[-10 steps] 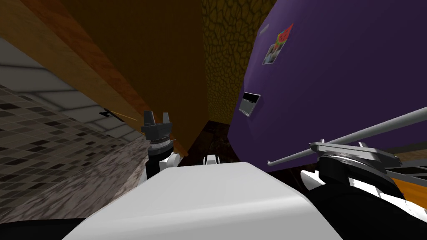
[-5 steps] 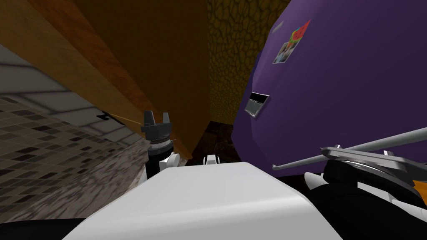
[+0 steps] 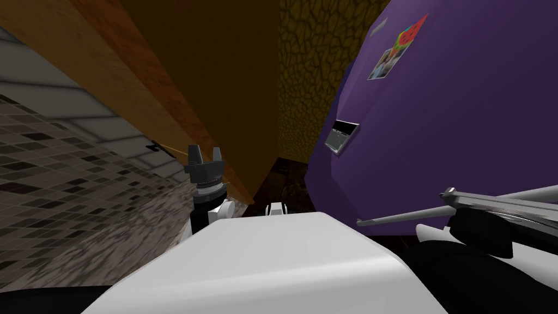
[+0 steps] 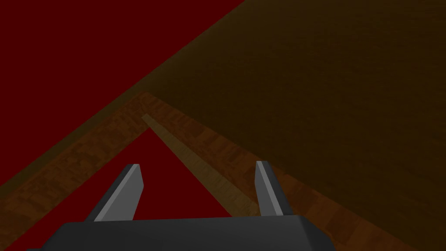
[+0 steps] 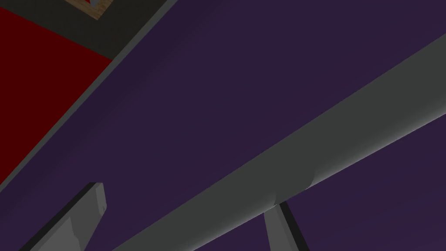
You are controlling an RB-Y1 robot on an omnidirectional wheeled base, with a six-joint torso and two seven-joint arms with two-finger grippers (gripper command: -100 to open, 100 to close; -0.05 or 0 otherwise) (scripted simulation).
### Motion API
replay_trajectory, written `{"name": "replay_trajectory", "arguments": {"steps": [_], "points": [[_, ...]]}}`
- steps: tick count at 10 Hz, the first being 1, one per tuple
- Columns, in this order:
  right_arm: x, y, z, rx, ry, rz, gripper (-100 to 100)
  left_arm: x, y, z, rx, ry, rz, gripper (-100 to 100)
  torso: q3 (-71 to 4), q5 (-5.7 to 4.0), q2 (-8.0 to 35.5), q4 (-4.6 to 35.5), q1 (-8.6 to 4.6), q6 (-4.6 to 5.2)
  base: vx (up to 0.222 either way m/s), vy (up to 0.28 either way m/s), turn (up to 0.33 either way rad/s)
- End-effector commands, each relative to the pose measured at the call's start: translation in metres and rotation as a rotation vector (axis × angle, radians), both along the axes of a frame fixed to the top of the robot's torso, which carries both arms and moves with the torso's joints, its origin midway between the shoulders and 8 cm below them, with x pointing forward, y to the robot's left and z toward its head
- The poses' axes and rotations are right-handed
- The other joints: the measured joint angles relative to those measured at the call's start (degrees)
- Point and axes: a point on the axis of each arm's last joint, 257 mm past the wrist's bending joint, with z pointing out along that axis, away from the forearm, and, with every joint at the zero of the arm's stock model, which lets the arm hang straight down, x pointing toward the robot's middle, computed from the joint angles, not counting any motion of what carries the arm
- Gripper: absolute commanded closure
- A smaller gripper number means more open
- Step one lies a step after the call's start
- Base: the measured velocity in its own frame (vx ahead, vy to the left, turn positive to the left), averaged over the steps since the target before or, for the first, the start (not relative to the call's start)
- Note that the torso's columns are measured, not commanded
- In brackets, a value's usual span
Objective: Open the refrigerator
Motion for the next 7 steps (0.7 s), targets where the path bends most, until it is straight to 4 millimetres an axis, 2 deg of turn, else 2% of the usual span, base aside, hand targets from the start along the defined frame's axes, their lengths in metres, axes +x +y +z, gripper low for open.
{"name": "replay_trajectory", "arguments": {"steps": [1, 3, 4, 5, 7], "points": [[-0.006, -0.005, 0.014, 0.001, 0.000, -0.023, -100, 0.000, 0.000, 0.000, 0.000, 0.000, 0.000, 0, -0.01, 0.03, -0.02, -0.01, 0.10, 0.00, -0.023, 0.018, 0.085], [-0.010, -0.008, 0.025, 0.002, 0.000, -0.038, -100, 0.000, 0.000, 0.000, 0.000, 0.000, 0.000, 0, 0.02, 0.02, 0.04, 0.01, 0.04, 0.00, -0.031, 0.021, 0.089], [-0.009, -0.008, 0.022, 0.000, -0.001, -0.031, -100, 0.000, 0.000, 0.000, 0.000, 0.000, 0.000, 0, 0.05, -0.01, 0.08, 0.02, -0.03, 0.00, -0.014, 0.007, 0.018], [-0.010, -0.008, 0.023, 0.001, 0.000, -0.034, 0, 0.000, 0.000, 0.000, 0.000, 0.000, 0.000, 0, 0.03, -0.04, 0.03, 0.01, -0.09, 0.02, 0.000, 0.000, 0.000], [-0.010, -0.008, 0.023, 0.001, 0.000, -0.034, 0, 0.000, 0.000, 0.000, 0.000, 0.000, 0.000, 0, 0.00, -0.03, 0.01, 0.00, -0.07, 0.00, 0.000, 0.000, 0.000]]}}
